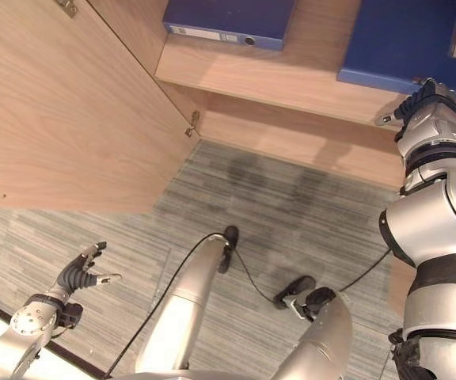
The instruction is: Put the empty folder in the office cabinet
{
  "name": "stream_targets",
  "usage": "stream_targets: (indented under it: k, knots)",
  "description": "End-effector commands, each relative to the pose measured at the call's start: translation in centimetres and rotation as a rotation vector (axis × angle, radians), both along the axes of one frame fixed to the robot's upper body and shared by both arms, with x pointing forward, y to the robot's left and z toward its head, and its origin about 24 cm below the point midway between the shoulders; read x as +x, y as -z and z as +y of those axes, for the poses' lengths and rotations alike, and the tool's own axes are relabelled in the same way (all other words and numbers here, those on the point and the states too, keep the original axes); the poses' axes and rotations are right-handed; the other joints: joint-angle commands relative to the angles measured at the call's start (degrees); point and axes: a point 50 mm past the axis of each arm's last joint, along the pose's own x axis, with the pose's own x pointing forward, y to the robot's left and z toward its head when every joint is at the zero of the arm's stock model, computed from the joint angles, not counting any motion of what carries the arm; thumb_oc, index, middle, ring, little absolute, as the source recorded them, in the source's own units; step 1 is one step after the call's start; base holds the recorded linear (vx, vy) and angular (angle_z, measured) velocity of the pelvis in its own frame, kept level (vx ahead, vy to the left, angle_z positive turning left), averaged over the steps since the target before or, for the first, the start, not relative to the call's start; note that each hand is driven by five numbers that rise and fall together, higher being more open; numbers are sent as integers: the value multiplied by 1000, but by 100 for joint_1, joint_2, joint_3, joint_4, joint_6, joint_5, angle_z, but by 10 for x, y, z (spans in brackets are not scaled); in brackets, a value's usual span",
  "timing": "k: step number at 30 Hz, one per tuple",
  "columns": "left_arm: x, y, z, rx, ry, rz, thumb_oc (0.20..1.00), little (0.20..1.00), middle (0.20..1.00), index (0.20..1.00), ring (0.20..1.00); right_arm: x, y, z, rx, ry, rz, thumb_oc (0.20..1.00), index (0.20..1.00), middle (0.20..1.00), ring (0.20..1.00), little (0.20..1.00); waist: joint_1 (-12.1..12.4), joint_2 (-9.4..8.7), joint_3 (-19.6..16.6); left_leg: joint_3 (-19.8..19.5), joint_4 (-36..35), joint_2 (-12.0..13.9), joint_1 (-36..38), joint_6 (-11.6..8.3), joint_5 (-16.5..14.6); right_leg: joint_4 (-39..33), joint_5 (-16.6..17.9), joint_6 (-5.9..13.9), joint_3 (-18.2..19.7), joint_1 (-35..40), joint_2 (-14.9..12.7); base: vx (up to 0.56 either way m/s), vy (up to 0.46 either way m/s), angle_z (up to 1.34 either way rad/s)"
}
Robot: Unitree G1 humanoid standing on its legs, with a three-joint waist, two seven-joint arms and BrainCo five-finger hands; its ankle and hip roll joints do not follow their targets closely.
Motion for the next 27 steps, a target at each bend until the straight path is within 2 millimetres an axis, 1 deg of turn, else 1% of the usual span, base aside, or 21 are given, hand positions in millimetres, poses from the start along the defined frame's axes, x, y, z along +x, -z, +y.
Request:
stream_targets:
  k: [1, 2, 4, 5, 6, 7, 8, 10, 11, 12, 14, 15, 16, 18, 19, 20, 21, 22, 24, 25, 27]
  knots:
    - [-3, -20, 12, 69, 7, -59, 1000, 1000, 1000, 1000, 1000, -17, -11, -25, -53, 84, 12, 1000, 1000, 1000, 1000, 1000, 92, 88, 167, -91, -509, 178, 172, 83, -301, -679, 114, 160, 485, 395, 269, -26, 21, -3]
    - [-3, -20, 12, 69, 6, -58, 1000, 1000, 1000, 1000, 1000, -17, -11, -25, -54, 84, 12, 1000, 1000, 1000, 1000, 1000, 91, 88, 169, -89, -522, 180, 181, 82, -294, -690, 122, 159, 484, 401, 273, -29, 34, -4]
    - [0, -22, 10, 67, 16, -71, 1000, 1000, 1000, 1000, 1000, -9, -2, -14, -51, 45, 36, 1000, 1000, 1000, 1000, 1000, 68, 94, 195, -19, -807, 219, 318, 62, -163, -974, 287, 237, 380, 508, 301, -11, 12, -2]
    - [0, -22, 10, 68, 16, -70, 1000, 1000, 1000, 1000, 1000, -9, -1, -14, -51, 44, 36, 1000, 1000, 1000, 1000, 1000, 68, 94, 197, -20, -836, 222, 339, 62, -147, -1003, 303, 237, 371, 530, 310, -39, 5, -4]
    - [2, -25, 10, 72, 27, -82, 1000, 1000, 1000, 1000, 1000, -1, 10, -2, -42, 3, 67, 1000, 1000, 1000, 1000, 1000, 51, 85, 216, 49, -1258, 266, 576, 20, 9, -1379, 484, 324, 253, 716, 415, -41, -1, -8]
    - [2, -25, 11, 74, 26, -81, 1000, 1000, 1000, 1000, 1000, -1, 11, -2, -40, 2, 68, 1000, 1000, 1000, 1000, 1000, 48, 88, 234, 46, -1333, 271, 642, 18, 49, -1450, 524, 324, 232, 780, 436, -45, -5, -14]
    - [4, -27, 10, 74, 34, -86, 1000, 1000, 1000, 1000, 1000, 3, 18, 4, -29, -16, 85, 1000, 1000, 1000, 1000, 1000, 30, 71, 227, 67, -1490, 279, 748, 2, 96, -1617, 623, 375, 175, 855, 469, -33, -11, -14]
    - [8, -32, 10, 83, 47, -103, 1000, 1000, 1000, 1000, 1000, 8, 29, 13, 10, -42, 95, 1000, 1000, 1000, 1000, 1000, 8, 62, 224, 91, -2032, 274, 1116, -33, 337, -2095, 888, 482, -10, 1180, 582, -33, -20, -8]
    - [9, -34, 10, 79, 51, -111, 1000, 1000, 1000, 1000, 1000, 10, 33, 16, 27, -54, 98, 1000, 1000, 1000, 1000, 1000, -2, 45, 186, 94, -2211, 268, 1239, -35, 397, -2240, 957, 520, -58, 1270, 624, -5, -42, -5]
    - [11, -36, 10, 83, 62, -115, 1000, 1000, 1000, 1000, 1000, 12, 43, 21, 61, -71, 106, 1000, 1000, 1000, 1000, 1000, -14, 11, 112, 114, -2732, 271, 1637, -64, 594, -2700, 1152, 587, -171, 1633, 728, 6, -38, -5]
    - [11, -38, 10, 86, 70, -119, 1000, 1000, 1000, 1000, 1000, 13, 47, 24, 77, -81, 109, 1000, 1000, 1000, 1000, 1000, -19, 0, 80, 117, -3011, 286, 1883, -90, 711, -2942, 1239, 612, -233, 1850, 797, 25, -45, -4]
    - [11, -40, 12, 90, 73, -116, 1000, 1000, 1000, 1000, 1000, 14, 56, 27, 102, -97, 122, 1000, 1000, 1000, 1000, 1000, -31, -22, 41, 118, -3500, 302, 2315, -125, 895, -3377, 1394, 660, -299, 2203, 945, 37, -49, -3]
    - [11, -40, 13, 92, 73, -114, 1000, 1000, 1000, 1000, 1000, 14, 58, 27, 104, -97, 123, 1000, 1000, 1000, 1000, 1000, -29, -21, 57, 117, -3565, 309, 2379, -130, 928, -3433, 1421, 660, -312, 2261, 966, 43, -46, -4]
    - [10, -39, 14, 91, 78, -105, 1000, 1000, 1000, 1000, 1000, 16, 64, 33, 128, -120, 125, 1000, 1000, 1000, 1000, 1000, -29, -35, 16, 127, -3982, 356, 2789, -154, 1094, -3800, 1546, 687, -360, 2589, 1091, 51, -58, -12]
    - [8, -38, 16, 93, 77, -92, 1000, 1000, 1000, 1000, 1000, 18, 69, 39, 150, -142, 125, 1000, 1000, 1000, 1000, 1000, -27, -63, -40, 141, -4287, 422, 3087, -211, 1267, -4105, 1629, 712, -404, 2849, 1219, 51, -72, -18]
    - [8, -38, 16, 94, 77, -91, 1000, 1000, 1000, 1000, 1000, 18, 70, 39, 151, -143, 126, 1000, 1000, 1000, 1000, 1000, -25, -59, -26, 144, -4337, 432, 3138, -216, 1291, -4148, 1649, 710, -408, 2892, 1239, 88, -92, -27]
    - [7, -37, 15, 86, 84, -82, 1000, 1000, 1000, 1000, 1000, 20, 75, 44, 156, -161, 139, 1000, 1000, 1000, 1000, 1000, -32, -78, -89, 171, -4603, 471, 3409, -246, 1403, -4349, 1688, 716, -412, 3065, 1343, 52, -46, -21]
    - [6, -37, 16, 86, 84, -80, 1000, 1000, 1000, 1000, 1000, 20, 76, 45, 157, -161, 140, 1000, 1000, 1000, 1000, 1000, -29, -74, -78, 174, -4644, 479, 3451, -252, 1423, -4380, 1701, 713, -415, 3099, 1359, 96, -115, -22]
    - [2, -29, 17, 73, 81, -47, 1000, 1000, 1000, 1000, 1000, 23, 82, 53, 170, -191, 147, 1000, 1000, 1000, 1000, 1000, -42, -125, -168, 233, -5017, 585, 3860, -333, 1596, -4655, 1724, 707, -440, 3419, 1538, 69, -97, -13]
    - [1, -29, 17, 74, 81, -46, 1000, 1000, 1000, 1000, 1000, 23, 82, 53, 170, -192, 148, 1000, 1000, 1000, 1000, 1000, -40, -120, -158, 237, -5049, 593, 3896, -338, 1611, -4676, 1731, 704, -440, 3446, 1552, 57, -106, -12]
    - [-2, -23, 15, 50, 79, -26, 1000, 1000, 1000, 1000, 1000, 25, 87, 60, 177, -218, 148, 1000, 1000, 1000, 1000, 1000, -61, -172, -243, 290, -5332, 736, 4225, -417, 1758, -4939, 1730, 673, -404, 3703, 1742, 47, -120, -19]
